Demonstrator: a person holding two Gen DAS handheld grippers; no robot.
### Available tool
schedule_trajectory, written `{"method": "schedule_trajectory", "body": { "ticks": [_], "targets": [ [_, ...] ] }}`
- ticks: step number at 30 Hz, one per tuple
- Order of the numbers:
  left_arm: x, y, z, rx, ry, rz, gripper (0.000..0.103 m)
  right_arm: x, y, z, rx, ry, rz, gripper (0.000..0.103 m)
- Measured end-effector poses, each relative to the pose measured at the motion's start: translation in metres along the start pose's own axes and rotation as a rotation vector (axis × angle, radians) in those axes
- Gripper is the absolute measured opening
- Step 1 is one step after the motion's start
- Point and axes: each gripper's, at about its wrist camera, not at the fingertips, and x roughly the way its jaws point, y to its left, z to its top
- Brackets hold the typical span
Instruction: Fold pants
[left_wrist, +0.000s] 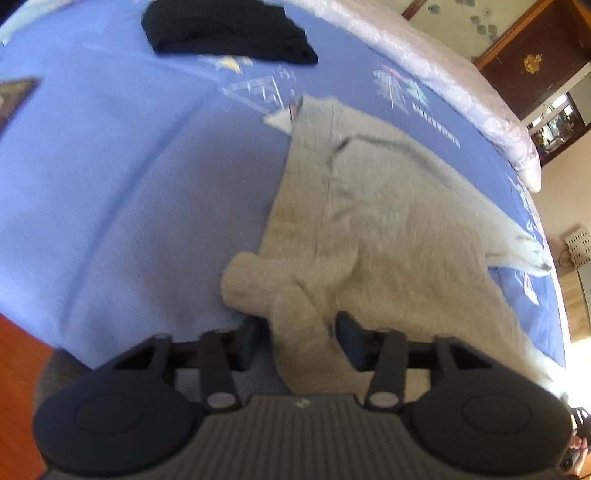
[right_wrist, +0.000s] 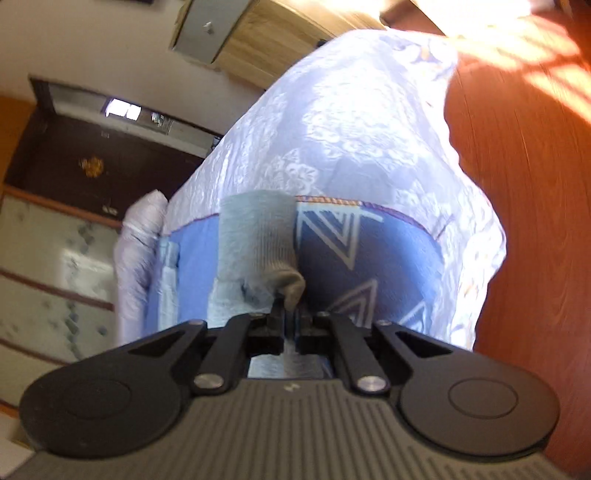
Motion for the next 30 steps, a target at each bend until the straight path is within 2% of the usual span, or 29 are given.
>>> {"method": "schedule_trajectory", "body": {
  "ticks": [2, 3, 5, 9, 11, 14, 17, 20, 21, 23, 29, 30],
  "targets": [
    [-0.01, 0.003, 0.005, -0.019, -0.02, -0.021, 0.047, -0.006, 0.01, 0.007, -0.034, -0.033, -0.008, 0.044],
    [-0.016, 0.005, 0.008, -0.035, -0.034, -0.024, 0.048, -0.012, 0.015, 0.007, -0.054, -0.069, -0.014, 0.046],
    [-0.023, 0.005, 0.014, -0.054, -0.074, -0.028, 0.049, -0.021, 0.021, 0.011, -0.087, -0.113, -0.006, 0.046],
    [-0.033, -0.008, 0.035, -0.067, -0.139, -0.106, 0.049, -0.022, 0.025, 0.015, -0.121, -0.102, -0.007, 0.046],
    [-0.034, -0.021, 0.039, -0.036, -0.143, -0.151, 0.049, -0.019, 0.023, 0.012, -0.129, -0.103, -0.016, 0.046],
    [-0.02, -0.046, 0.036, 0.056, -0.111, -0.168, 0.049, -0.018, 0.016, 0.007, -0.116, -0.097, -0.024, 0.046],
    [0.007, -0.056, 0.028, 0.109, -0.046, -0.097, 0.049, -0.016, 0.012, 0.003, -0.107, -0.081, -0.045, 0.046],
    [0.04, -0.052, 0.018, 0.125, 0.063, 0.055, 0.045, -0.014, 0.012, 0.003, -0.11, -0.078, -0.042, 0.046],
    [0.046, -0.05, 0.014, 0.143, 0.08, 0.093, 0.039, -0.012, 0.013, 0.004, -0.113, -0.077, -0.045, 0.046],
    [0.04, -0.052, 0.013, 0.166, 0.059, 0.096, 0.039, -0.008, 0.015, 0.007, -0.12, -0.072, -0.05, 0.046],
    [0.0, -0.033, 0.021, 0.082, -0.033, 0.056, 0.046, 0.006, 0.017, 0.0, -0.14, -0.046, -0.068, 0.046],
    [-0.007, -0.028, 0.023, 0.062, -0.053, 0.064, 0.053, 0.004, 0.017, -0.003, -0.148, -0.058, -0.071, 0.046]
  ]
}}
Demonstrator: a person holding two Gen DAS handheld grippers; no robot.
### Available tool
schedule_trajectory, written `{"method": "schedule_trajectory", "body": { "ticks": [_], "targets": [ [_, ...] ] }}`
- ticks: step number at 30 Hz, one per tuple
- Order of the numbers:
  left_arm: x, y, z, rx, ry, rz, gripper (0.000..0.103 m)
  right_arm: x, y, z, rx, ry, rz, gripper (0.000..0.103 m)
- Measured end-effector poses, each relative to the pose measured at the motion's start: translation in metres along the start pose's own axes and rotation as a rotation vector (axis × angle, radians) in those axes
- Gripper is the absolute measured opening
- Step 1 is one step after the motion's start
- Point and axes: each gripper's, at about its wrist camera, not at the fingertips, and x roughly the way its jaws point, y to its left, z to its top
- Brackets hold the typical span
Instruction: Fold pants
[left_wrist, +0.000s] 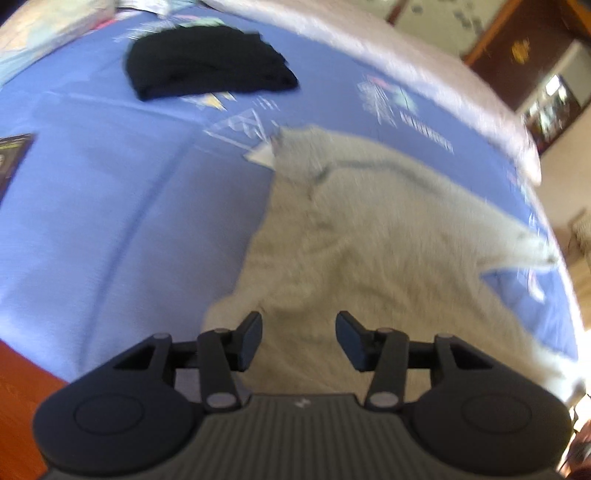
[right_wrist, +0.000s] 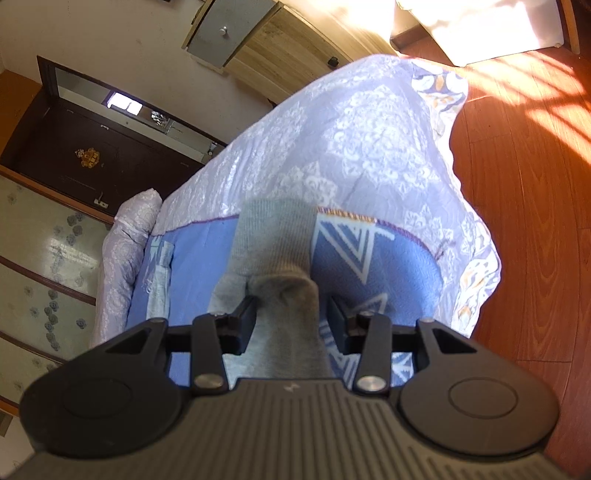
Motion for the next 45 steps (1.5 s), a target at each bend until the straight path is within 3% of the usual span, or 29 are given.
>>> {"method": "schedule_trajectory", "body": {
  "ticks": [2, 6, 9, 13, 16, 19, 22, 27, 30, 32, 35, 37, 39, 40, 45],
  "targets": [
    [-0.007, 0.008, 0.007, -0.023, -0.038, 0.051, 0.057, -0.007, 0.003, -0.004, -0.012, -0.036, -0.032, 0.046],
    [-0.008, 0.019, 0.024, -0.066, -0.054, 0.06, 0.057, -0.038, 0.021, -0.003, -0.083, -0.255, -0.182, 0.046],
    [-0.005, 0.016, 0.04, -0.037, -0.078, 0.073, 0.057, -0.049, 0.05, 0.002, -0.175, -0.283, -0.15, 0.046],
    [0.008, -0.003, 0.072, 0.051, -0.111, 0.111, 0.057, -0.039, 0.107, 0.0, -0.314, -0.196, -0.048, 0.046],
    [0.023, -0.026, 0.1, 0.176, -0.159, 0.168, 0.058, -0.016, 0.157, -0.006, -0.386, -0.113, 0.021, 0.046],
    [0.054, -0.055, 0.128, 0.336, -0.181, 0.225, 0.059, 0.022, 0.204, -0.007, -0.403, -0.015, 0.045, 0.046],
    [0.093, -0.079, 0.154, 0.454, -0.154, 0.23, 0.06, 0.076, 0.25, -0.012, -0.395, 0.083, 0.055, 0.046],
    [0.16, -0.099, 0.181, 0.565, -0.134, 0.214, 0.065, 0.188, 0.318, -0.034, -0.488, 0.152, -0.064, 0.048],
    [0.191, -0.1, 0.184, 0.617, -0.099, 0.189, 0.083, 0.245, 0.339, -0.043, -0.558, 0.145, -0.153, 0.049],
    [0.207, -0.099, 0.181, 0.674, -0.065, 0.178, 0.078, 0.278, 0.347, -0.045, -0.567, 0.142, -0.196, 0.052],
    [0.224, -0.094, 0.173, 0.707, -0.005, 0.134, 0.057, 0.319, 0.349, -0.047, -0.578, 0.153, -0.259, 0.054],
    [0.219, -0.094, 0.169, 0.7, 0.015, 0.052, 0.009, 0.342, 0.347, -0.051, -0.593, 0.176, -0.328, 0.054],
    [0.211, -0.101, 0.16, 0.719, -0.002, 0.071, 0.005, 0.356, 0.341, -0.059, -0.619, 0.227, -0.359, 0.012],
    [0.206, -0.104, 0.155, 0.742, -0.018, 0.075, 0.005, 0.357, 0.338, -0.061, -0.64, 0.23, -0.365, 0.003],
    [0.16, -0.11, 0.153, 0.712, -0.099, 0.051, 0.004, 0.304, 0.338, -0.047, -0.605, 0.134, -0.24, 0.003]
  ]
}}
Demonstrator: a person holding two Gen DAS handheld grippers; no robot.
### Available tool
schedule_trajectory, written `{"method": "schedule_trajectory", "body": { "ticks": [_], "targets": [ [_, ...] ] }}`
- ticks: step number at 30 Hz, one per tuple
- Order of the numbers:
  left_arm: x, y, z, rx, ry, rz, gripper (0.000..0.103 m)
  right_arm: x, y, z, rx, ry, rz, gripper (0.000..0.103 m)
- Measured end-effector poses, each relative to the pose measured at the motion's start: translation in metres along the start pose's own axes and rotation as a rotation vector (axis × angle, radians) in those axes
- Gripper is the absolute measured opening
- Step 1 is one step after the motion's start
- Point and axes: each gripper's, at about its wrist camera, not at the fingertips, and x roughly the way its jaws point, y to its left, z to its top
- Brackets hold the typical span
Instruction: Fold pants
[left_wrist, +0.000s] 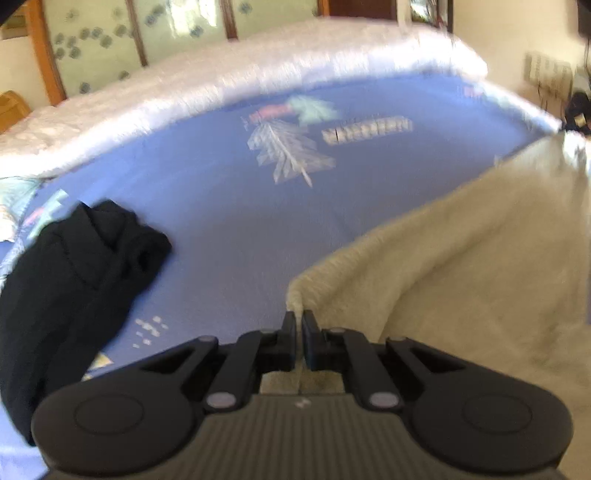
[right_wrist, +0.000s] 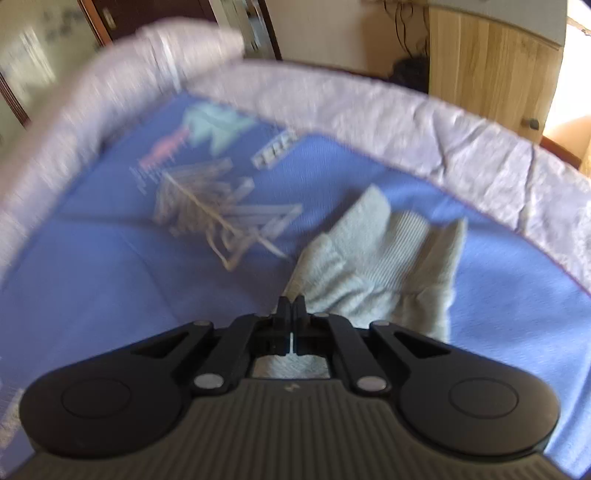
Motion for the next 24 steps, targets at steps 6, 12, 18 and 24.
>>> {"method": "schedule_trajectory", "body": {
  "ticks": [6, 12, 18, 24],
  "targets": [
    [-0.099, -0.011, -0.008, -0.014, -0.146, -0.006, 0.004, -0.1, -0.058, 0.001, 0.094, -0.089, 0.161, 0.003],
    [-0.191, -0.034, -0.07, -0.031, -0.199, -0.057, 0.004, -0.205, -0.171, -0.043, 0.244, -0.16, 0.294, 0.003],
    [-0.225, -0.055, -0.151, -0.089, -0.088, -0.112, 0.004, -0.264, -0.296, -0.14, 0.408, -0.179, 0.303, 0.003],
    [-0.19, -0.074, -0.203, -0.069, 0.154, -0.121, 0.011, -0.228, -0.362, -0.224, 0.585, -0.014, 0.096, 0.037]
  ]
}}
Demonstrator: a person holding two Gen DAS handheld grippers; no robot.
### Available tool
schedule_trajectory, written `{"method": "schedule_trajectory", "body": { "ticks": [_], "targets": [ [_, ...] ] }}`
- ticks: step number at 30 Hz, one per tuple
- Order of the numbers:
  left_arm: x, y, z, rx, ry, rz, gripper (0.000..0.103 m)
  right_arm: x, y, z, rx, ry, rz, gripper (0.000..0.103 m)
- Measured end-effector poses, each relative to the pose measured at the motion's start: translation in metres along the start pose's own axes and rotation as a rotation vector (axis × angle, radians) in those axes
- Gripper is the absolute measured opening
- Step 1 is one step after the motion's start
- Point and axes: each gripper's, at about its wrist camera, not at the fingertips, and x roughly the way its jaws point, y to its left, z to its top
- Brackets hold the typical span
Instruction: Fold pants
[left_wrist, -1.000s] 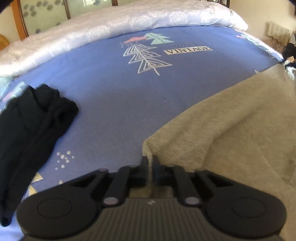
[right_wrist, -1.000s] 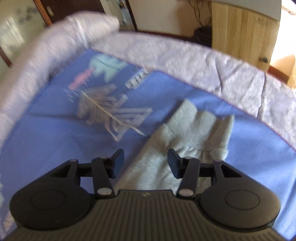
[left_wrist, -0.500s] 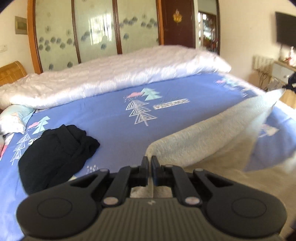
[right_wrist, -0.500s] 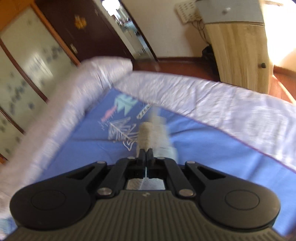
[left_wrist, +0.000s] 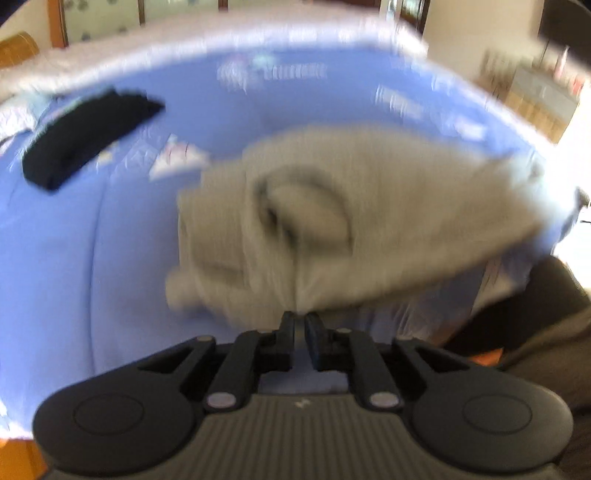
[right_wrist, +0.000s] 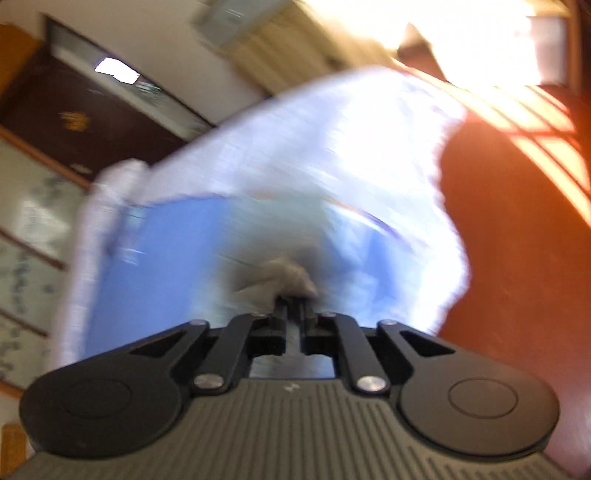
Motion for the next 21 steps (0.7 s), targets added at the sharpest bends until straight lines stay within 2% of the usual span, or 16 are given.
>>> {"method": "schedule_trajectory", "body": {
  "ticks": [1, 3, 7, 10, 13, 16, 17, 18, 19, 21],
  "targets": [
    [0.001, 0.002, -0.002, -0.002, 0.023, 0.025, 0.014, -0.002, -0.008, -0.002, 0.047, -0.016, 0.017, 0.05],
    [-0.014, 0.012, -0.006, -0.042, -0.008, 0.021, 0.018, -0.014, -0.011, -0.004, 0.082, -0.087, 0.054, 0.05],
    [-0.063, 0.047, -0.002, -0.219, -0.177, -0.006, 0.036, -0.039, 0.009, 0.005, -0.031, -0.165, 0.081, 0.05],
    [-0.081, 0.07, 0.02, -0.355, -0.284, -0.053, 0.036, -0.044, 0.022, 0.007, -0.097, -0.18, 0.122, 0.05],
    [-0.076, 0.067, 0.051, -0.357, -0.325, -0.038, 0.036, -0.034, 0.025, 0.005, -0.13, -0.173, 0.104, 0.05],
    [-0.05, 0.05, 0.082, -0.337, -0.31, -0.066, 0.038, -0.019, 0.012, 0.003, -0.104, -0.13, 0.129, 0.05],
    [-0.039, 0.043, 0.09, -0.324, -0.298, -0.064, 0.039, -0.017, 0.011, -0.001, -0.114, -0.12, 0.127, 0.047],
    [-0.023, 0.034, 0.098, -0.307, -0.274, -0.05, 0.04, -0.013, 0.013, -0.001, -0.143, -0.105, 0.114, 0.036],
    [-0.009, 0.029, 0.102, -0.296, -0.241, -0.043, 0.04, -0.012, 0.015, -0.002, -0.18, -0.087, 0.103, 0.007],
    [0.019, 0.014, 0.1, -0.282, -0.153, -0.024, 0.039, -0.015, 0.013, -0.001, -0.227, -0.101, 0.08, 0.005]
  ]
}}
